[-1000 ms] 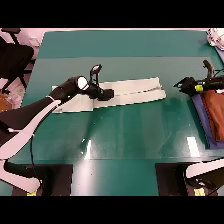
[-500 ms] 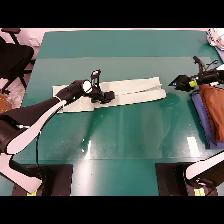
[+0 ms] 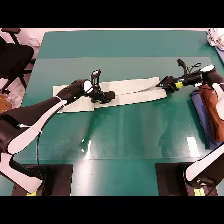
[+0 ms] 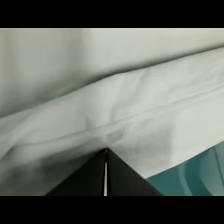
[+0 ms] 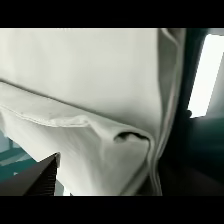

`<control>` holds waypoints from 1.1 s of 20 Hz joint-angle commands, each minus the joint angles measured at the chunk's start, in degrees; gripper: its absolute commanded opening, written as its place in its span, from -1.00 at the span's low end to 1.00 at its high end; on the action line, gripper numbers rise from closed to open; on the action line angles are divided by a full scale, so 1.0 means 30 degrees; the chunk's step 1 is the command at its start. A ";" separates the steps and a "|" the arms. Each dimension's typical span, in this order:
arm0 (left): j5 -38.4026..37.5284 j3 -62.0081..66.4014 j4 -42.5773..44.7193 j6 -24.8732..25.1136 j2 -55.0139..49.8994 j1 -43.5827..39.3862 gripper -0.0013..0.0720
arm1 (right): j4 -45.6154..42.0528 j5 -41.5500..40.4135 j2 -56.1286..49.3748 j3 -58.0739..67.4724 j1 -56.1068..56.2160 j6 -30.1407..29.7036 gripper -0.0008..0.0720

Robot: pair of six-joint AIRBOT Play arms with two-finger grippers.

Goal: Fold the shirts.

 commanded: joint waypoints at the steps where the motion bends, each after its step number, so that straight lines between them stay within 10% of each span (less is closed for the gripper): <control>1: -0.0335 -0.0015 0.0080 0.0022 -0.0022 -0.0015 -0.91 | 0.0022 -0.0226 -0.0576 0.0000 0.0780 0.0044 0.99; 2: -0.0364 -0.0015 0.0080 0.0022 -0.0007 -0.0015 -0.91 | 0.0029 -0.0233 -0.0627 0.0000 0.1035 0.0066 0.95; 5: -0.0641 0.0029 0.0051 0.0022 0.0022 -0.0015 -0.91 | 0.0160 -0.0146 -0.0481 0.0007 0.1326 -0.0066 -0.93; 22: 0.2790 0.0437 -0.0780 0.0350 -0.0248 -0.3330 -0.91 | 0.3031 0.1902 0.8174 0.0007 0.4357 -0.0670 -0.93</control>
